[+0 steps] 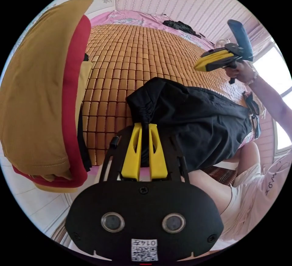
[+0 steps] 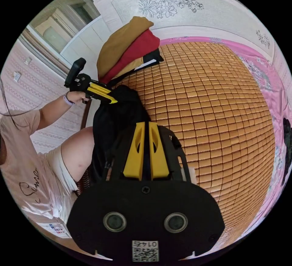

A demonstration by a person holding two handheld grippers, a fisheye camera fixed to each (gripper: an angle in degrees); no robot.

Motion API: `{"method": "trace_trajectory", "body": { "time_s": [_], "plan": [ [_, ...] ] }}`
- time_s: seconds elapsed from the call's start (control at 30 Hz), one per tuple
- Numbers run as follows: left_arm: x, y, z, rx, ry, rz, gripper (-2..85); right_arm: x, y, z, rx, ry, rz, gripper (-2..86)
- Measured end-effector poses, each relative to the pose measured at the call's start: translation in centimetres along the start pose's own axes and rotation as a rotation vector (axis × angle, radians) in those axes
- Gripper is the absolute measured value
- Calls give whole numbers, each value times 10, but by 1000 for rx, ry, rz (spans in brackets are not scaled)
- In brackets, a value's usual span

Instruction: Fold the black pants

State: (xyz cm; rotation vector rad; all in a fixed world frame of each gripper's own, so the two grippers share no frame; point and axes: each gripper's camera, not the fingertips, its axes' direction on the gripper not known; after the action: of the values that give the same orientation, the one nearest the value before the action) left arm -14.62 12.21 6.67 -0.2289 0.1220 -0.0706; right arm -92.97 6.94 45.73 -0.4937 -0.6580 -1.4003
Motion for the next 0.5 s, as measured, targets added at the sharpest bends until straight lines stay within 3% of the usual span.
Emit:
{"method": "trace_trajectory", "body": {
  "time_s": [0.23, 0.5],
  "plan": [
    [12, -6, 1, -5, -1, -34, 40, -3, 158, 8, -265, 83, 248, 66],
    [40, -12, -14, -14, -24, -33, 41, -14, 185, 39, -292, 141, 303, 1]
  ]
}}
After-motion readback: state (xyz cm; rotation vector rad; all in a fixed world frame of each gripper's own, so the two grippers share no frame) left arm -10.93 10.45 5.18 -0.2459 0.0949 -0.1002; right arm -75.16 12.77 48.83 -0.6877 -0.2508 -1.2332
